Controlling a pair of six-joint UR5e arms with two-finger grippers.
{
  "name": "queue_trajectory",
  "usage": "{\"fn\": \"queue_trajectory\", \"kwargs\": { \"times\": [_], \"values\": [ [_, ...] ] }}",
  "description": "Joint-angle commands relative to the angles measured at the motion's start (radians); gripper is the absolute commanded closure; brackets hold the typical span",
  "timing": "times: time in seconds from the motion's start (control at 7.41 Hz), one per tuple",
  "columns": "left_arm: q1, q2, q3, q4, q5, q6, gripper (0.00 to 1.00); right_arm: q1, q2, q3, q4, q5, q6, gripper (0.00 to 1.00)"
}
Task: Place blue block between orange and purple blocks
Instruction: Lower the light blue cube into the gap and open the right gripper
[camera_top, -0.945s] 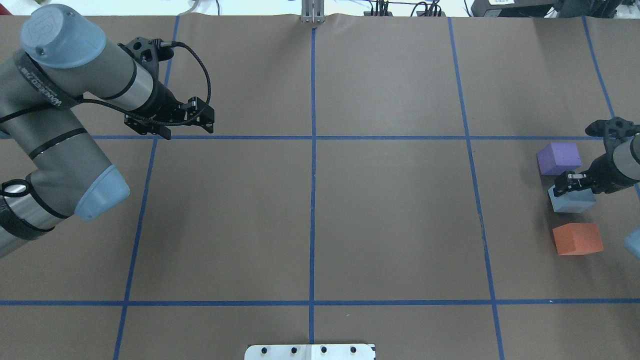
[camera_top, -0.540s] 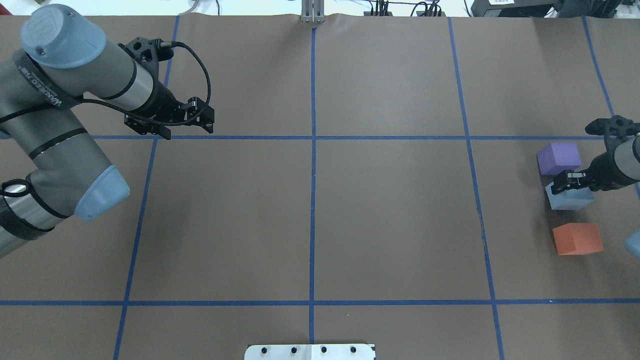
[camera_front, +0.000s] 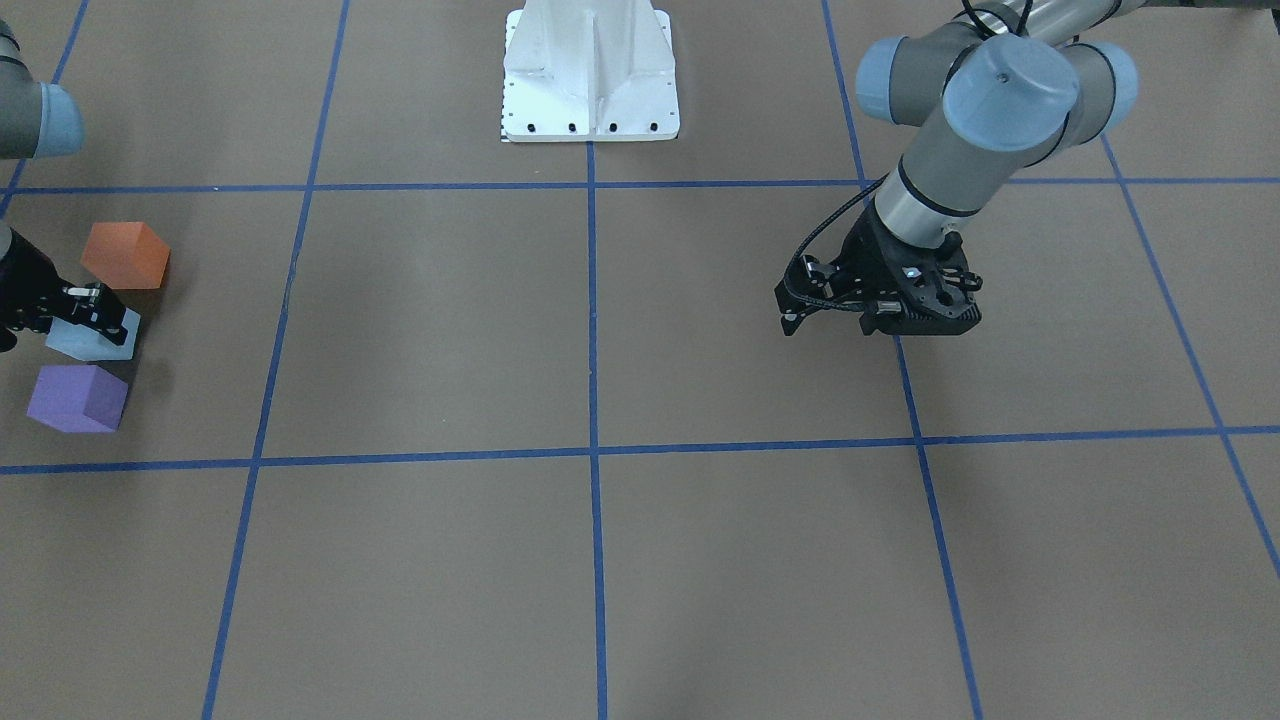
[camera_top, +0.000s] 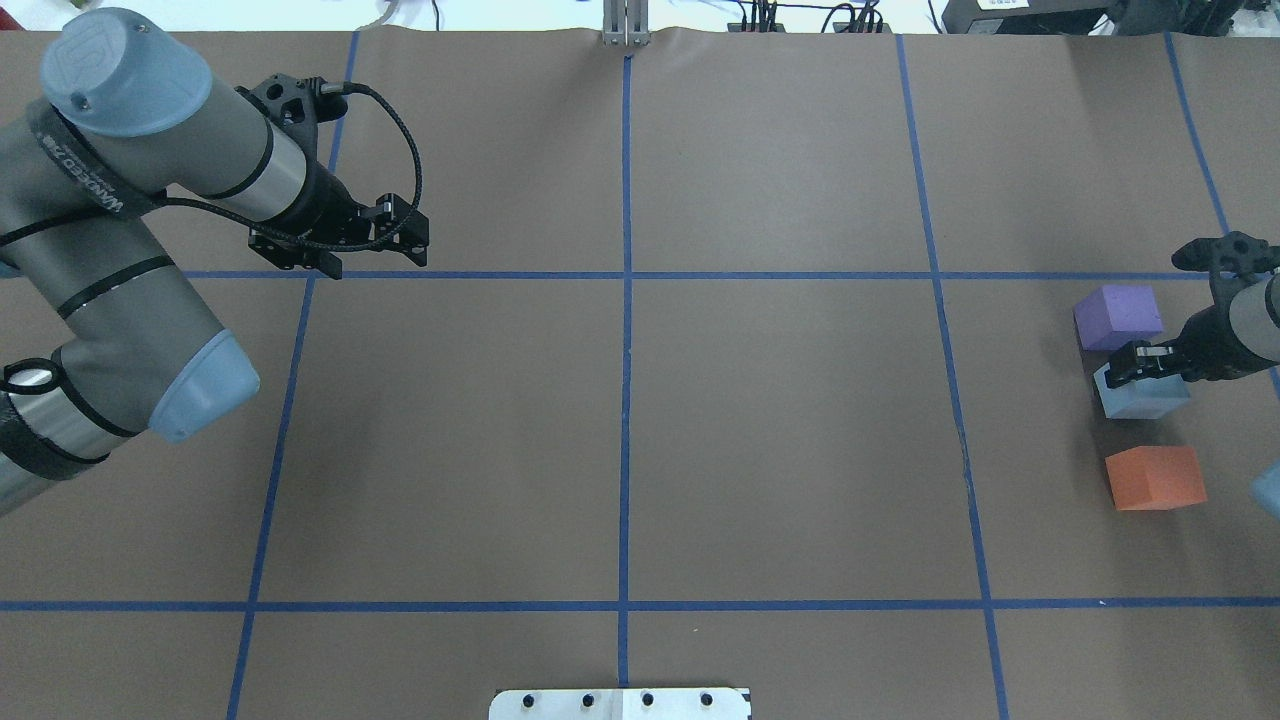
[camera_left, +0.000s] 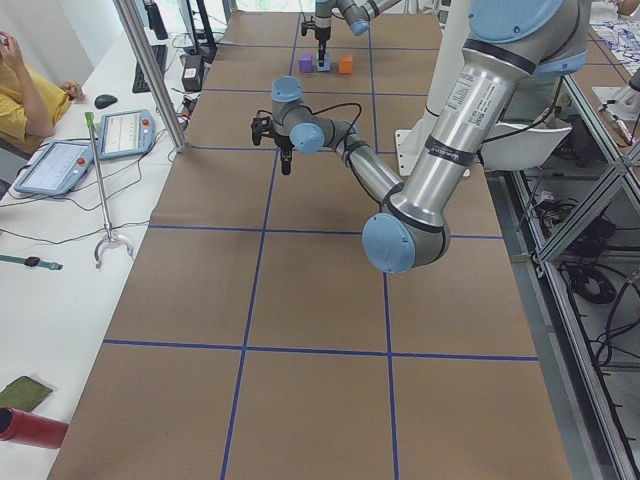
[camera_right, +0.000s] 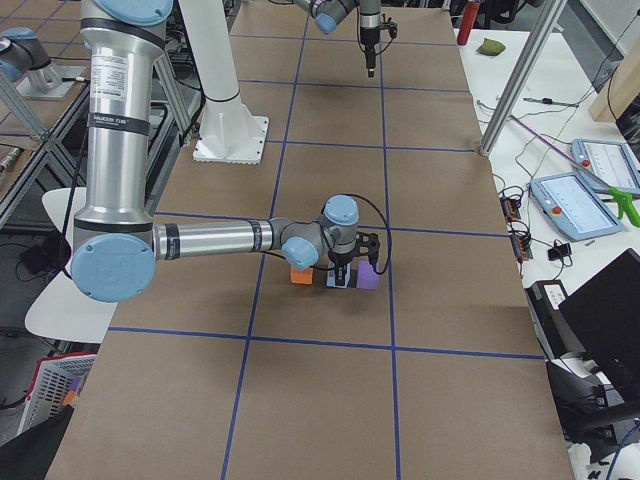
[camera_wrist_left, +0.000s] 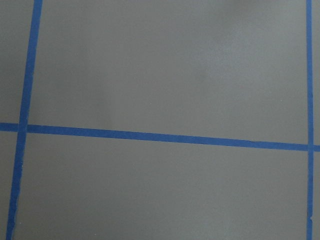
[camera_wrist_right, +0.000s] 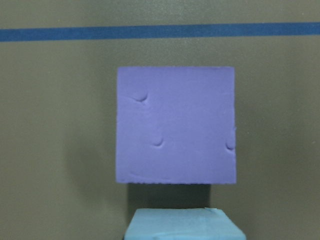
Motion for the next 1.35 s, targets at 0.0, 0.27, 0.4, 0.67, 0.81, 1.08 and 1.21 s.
{"fn": "queue_trajectory", "kwargs": {
  "times": [0.0,0.27,0.4,0.67,0.81,1.08,1.21],
  "values": [
    [0.000,0.002,0.000,0.000,0.000,0.000,0.00,-0.006,0.004,0.001,0.008,0.000,0.005,0.90],
    [0.000,0.000,0.000,0.000,0.000,0.000,0.00,-0.010,0.004,-0.001,0.010,0.000,0.005,0.89],
    [0.000,0.000,-0.002,0.000,0.000,0.000,0.00,-0.014,0.004,-0.001,0.010,0.000,0.005,0.71],
    [0.000,0.000,-0.003,0.000,0.000,-0.002,0.00,-0.015,-0.002,-0.001,0.013,0.000,0.005,0.00],
    [0.000,0.000,-0.003,0.000,0.000,-0.002,0.00,-0.015,0.000,0.001,0.014,0.000,0.004,0.00],
    [0.000,0.000,-0.006,0.000,0.000,-0.012,0.00,-0.009,-0.017,0.025,0.052,0.004,0.004,0.00],
    [0.000,0.000,-0.012,0.003,0.005,-0.014,0.00,-0.004,-0.067,0.091,0.077,0.007,0.004,0.00]
  ]
}}
